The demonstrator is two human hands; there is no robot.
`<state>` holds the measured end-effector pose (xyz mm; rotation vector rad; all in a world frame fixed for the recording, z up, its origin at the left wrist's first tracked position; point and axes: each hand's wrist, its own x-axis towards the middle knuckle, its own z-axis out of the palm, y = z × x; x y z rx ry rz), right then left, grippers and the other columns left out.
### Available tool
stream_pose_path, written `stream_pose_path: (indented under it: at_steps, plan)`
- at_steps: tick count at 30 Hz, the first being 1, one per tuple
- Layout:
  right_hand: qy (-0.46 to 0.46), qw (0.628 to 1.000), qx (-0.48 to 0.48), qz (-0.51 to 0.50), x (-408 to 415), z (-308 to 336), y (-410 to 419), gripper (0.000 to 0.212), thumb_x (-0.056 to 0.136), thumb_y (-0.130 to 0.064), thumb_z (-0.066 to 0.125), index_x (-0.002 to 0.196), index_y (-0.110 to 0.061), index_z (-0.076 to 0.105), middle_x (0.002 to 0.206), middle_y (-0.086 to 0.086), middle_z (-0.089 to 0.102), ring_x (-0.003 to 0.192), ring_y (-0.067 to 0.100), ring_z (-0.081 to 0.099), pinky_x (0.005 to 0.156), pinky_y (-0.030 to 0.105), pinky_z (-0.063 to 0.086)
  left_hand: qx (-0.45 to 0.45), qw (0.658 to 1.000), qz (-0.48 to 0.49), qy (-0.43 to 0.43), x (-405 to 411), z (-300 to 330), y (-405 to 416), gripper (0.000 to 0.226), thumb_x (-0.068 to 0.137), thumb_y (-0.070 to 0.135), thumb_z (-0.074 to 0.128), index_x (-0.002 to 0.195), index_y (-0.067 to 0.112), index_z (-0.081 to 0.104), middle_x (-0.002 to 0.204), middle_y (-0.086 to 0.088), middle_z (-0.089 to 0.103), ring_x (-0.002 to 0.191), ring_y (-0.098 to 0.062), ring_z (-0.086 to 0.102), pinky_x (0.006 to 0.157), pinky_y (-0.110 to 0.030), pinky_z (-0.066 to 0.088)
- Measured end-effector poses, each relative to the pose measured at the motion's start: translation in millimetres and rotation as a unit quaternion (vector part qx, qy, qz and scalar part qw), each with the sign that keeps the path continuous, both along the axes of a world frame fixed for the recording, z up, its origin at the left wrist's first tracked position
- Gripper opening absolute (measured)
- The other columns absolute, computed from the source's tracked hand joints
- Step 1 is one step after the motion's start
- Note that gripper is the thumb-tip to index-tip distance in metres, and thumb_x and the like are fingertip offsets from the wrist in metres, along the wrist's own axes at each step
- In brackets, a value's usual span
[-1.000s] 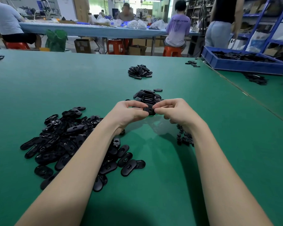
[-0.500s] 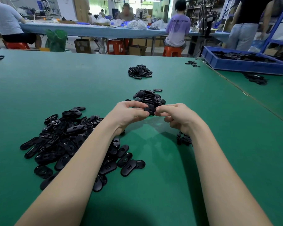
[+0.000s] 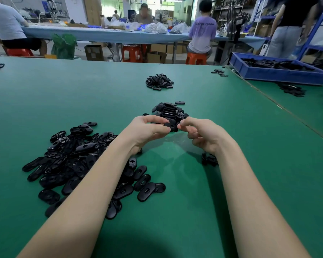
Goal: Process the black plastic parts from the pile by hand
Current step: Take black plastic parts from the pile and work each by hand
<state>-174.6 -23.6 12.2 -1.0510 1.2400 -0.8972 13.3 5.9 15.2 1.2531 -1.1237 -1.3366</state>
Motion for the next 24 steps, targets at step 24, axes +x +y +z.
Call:
stream_pose_path:
  at_steps: [24]
  plan:
    - [0.483, 0.852, -0.196, 0.049, 5, -14, 1, 0.009, 0.086, -0.040, 0.074, 0.093, -0.043, 0.078, 0.087, -0.023, 0.070, 0.092, 0.008, 0.063, 0.075, 0.027, 0.044, 0.012, 0.997, 0.042, -0.068, 10, -7, -2, 0.019, 0.082, -0.006, 0.073, 0.088, 0.013, 0.073, 0.064, 0.000, 0.068, 0.066, -0.014, 0.065, 0.090, -0.028, 0.058]
